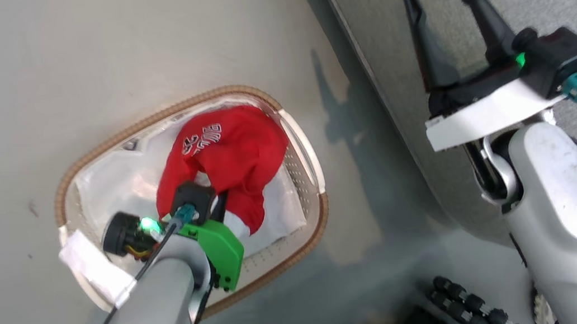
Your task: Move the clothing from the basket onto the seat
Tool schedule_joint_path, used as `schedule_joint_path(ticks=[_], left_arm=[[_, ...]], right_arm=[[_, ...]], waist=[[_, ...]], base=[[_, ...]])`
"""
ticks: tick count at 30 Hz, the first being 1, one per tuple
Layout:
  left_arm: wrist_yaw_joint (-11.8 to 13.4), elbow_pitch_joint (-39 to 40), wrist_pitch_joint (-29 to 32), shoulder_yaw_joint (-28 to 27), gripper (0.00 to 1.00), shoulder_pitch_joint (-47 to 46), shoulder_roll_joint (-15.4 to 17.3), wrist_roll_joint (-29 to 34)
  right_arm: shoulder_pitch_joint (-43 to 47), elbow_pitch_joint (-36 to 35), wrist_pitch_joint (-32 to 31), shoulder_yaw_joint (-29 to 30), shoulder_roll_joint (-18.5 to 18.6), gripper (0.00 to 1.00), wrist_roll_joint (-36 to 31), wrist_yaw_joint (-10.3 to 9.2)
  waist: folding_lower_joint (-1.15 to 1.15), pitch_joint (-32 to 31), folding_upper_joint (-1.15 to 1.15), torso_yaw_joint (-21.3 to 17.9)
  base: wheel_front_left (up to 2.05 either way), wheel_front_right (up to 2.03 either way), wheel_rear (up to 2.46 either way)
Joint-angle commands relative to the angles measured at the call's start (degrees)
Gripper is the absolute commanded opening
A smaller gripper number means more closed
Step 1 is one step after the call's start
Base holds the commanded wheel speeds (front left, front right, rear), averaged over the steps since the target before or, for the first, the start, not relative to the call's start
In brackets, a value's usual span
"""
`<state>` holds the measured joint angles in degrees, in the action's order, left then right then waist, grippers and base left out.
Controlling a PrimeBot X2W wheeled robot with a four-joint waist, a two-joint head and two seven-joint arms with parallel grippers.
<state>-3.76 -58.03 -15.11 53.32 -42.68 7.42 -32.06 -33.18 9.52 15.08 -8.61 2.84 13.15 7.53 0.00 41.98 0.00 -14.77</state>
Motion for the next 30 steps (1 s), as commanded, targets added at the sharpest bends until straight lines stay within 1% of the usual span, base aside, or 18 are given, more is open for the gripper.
schedule_joint_path(ticks=[1,6,11,20,26,30], left_arm=[[0.49,2.14,-0.01,-1.64,0.0,2.33,0.59,0.67],[0.46,8.65,-0.02,-7.11,0.0,7.98,1.0,3.61],[-0.25,13.91,-0.03,-12.83,0.0,12.74,-0.12,6.97],[-1.78,23.69,-0.03,-22.59,0.0,19.68,-1.64,13.15],[-2.77,28.77,-0.04,-27.47,0.0,22.87,-2.78,15.74],[-3.23,32.4,-0.04,-29.64,0.0,24.23,-3.56,16.77]], right_arm=[[1.6,0.63,0.1,-0.26,0.23,1.0,-0.36,-0.08],[4.77,2.25,0.1,-1.13,0.22,1.0,-0.89,-0.08],[8.14,3.91,0.1,-1.3,0.24,1.0,-1.46,-0.08],[12.46,5.77,0.09,-1.72,0.27,1.0,-1.39,-0.08],[15.46,7.47,0.1,-2.76,0.24,1.0,-1.25,-0.08],[17.65,8.22,0.09,-3.27,0.24,1.0,-0.92,-0.08]], waist=[[0.0,-6.71,0.0,2.33],[0.0,-11.89,0.0,4.27],[0.0,-16.96,0.0,6.93],[0.0,-23.74,0.0,10.67],[0.0,-28.28,0.0,12.28],[0.0,-30.87,0.0,12.99]], base=[[0.0,0.0,0.0],[0.0,0.0,0.0],[0.0,0.0,0.0],[0.0,0.0,0.0],[0.0,0.0,0.0],[0.0,0.0,0.0]])
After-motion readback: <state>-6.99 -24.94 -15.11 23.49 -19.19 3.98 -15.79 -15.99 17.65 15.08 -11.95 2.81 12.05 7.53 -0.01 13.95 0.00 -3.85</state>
